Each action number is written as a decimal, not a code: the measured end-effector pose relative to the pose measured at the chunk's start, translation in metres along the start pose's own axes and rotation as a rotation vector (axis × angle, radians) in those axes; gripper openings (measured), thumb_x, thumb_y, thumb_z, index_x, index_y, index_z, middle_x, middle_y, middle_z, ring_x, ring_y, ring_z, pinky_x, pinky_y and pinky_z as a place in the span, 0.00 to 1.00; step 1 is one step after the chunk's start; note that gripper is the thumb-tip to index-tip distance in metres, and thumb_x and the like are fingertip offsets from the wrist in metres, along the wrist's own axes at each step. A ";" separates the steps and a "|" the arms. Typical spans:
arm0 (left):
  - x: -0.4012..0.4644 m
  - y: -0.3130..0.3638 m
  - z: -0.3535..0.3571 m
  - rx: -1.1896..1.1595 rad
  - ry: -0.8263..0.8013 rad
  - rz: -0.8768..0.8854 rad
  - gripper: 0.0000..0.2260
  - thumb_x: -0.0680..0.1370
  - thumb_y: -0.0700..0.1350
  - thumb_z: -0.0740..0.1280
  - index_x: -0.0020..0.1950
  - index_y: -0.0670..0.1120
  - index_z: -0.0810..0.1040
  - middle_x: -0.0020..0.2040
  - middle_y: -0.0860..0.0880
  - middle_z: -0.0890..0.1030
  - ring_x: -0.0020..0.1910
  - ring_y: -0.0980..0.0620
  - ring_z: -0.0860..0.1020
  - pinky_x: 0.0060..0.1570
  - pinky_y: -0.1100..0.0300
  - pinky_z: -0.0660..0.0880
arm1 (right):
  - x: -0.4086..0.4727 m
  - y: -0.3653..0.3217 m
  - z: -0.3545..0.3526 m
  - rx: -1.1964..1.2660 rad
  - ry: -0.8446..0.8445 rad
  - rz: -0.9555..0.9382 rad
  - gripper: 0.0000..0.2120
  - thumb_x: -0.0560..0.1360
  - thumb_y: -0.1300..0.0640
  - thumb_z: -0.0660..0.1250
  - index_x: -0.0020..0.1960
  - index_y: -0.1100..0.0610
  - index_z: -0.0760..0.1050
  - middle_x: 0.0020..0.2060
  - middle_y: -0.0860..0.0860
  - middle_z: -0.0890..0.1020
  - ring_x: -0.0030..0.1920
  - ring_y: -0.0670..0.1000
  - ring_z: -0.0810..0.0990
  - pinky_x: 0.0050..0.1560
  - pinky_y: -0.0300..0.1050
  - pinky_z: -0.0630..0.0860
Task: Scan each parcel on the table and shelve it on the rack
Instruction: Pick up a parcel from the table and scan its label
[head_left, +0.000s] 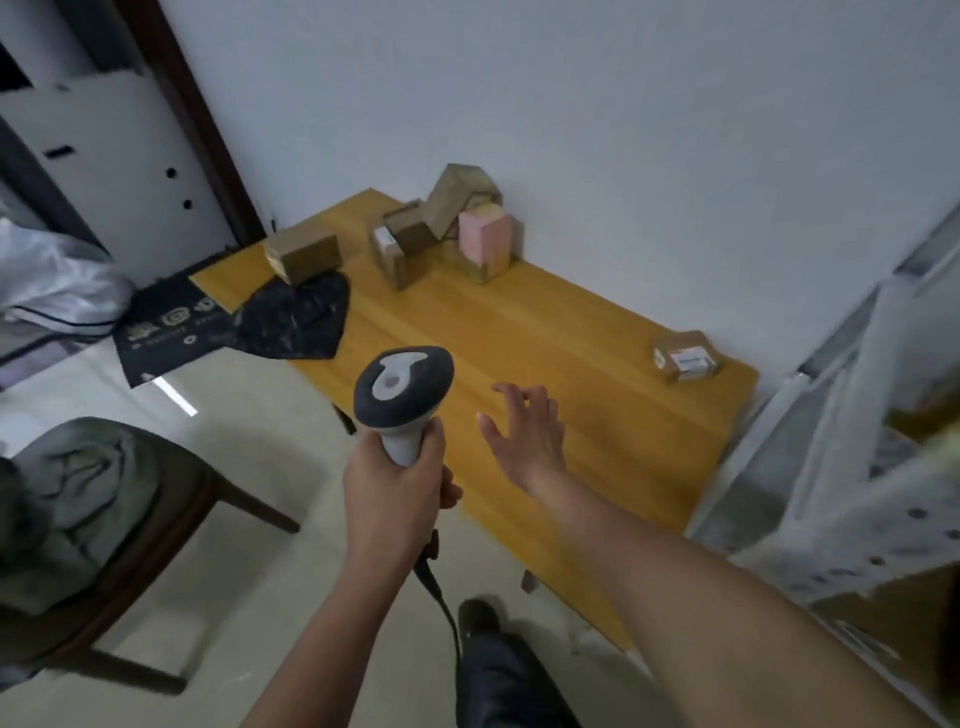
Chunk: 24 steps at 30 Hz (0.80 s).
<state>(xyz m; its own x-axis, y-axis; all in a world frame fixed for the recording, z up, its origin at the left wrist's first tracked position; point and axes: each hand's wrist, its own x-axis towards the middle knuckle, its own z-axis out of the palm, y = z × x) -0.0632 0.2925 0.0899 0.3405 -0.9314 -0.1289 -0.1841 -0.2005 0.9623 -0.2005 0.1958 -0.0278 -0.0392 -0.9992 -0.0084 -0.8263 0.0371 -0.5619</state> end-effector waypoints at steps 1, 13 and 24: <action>0.024 0.001 0.001 0.002 0.009 0.000 0.14 0.80 0.47 0.66 0.41 0.38 0.76 0.29 0.43 0.80 0.28 0.48 0.82 0.34 0.51 0.81 | 0.028 -0.007 0.008 0.013 -0.002 0.003 0.20 0.81 0.42 0.57 0.70 0.46 0.64 0.64 0.53 0.63 0.66 0.56 0.62 0.62 0.55 0.64; 0.260 0.022 0.007 0.029 0.091 -0.096 0.15 0.79 0.49 0.67 0.44 0.36 0.77 0.30 0.41 0.81 0.28 0.47 0.82 0.30 0.55 0.80 | 0.277 -0.083 0.064 0.126 -0.080 0.056 0.20 0.80 0.43 0.59 0.69 0.48 0.65 0.65 0.53 0.64 0.66 0.55 0.63 0.63 0.54 0.64; 0.413 -0.035 0.003 -0.007 -0.045 -0.118 0.13 0.79 0.44 0.67 0.44 0.33 0.76 0.28 0.42 0.79 0.27 0.44 0.81 0.26 0.60 0.77 | 0.438 -0.116 0.152 0.197 -0.032 0.149 0.26 0.77 0.45 0.66 0.71 0.56 0.66 0.68 0.54 0.67 0.67 0.55 0.67 0.59 0.44 0.67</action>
<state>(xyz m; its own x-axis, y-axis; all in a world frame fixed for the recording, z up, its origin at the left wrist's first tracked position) 0.0813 -0.0856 0.0028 0.3177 -0.9141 -0.2519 -0.1389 -0.3077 0.9413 -0.0359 -0.2482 -0.0922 -0.1322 -0.9830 -0.1274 -0.6871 0.1835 -0.7030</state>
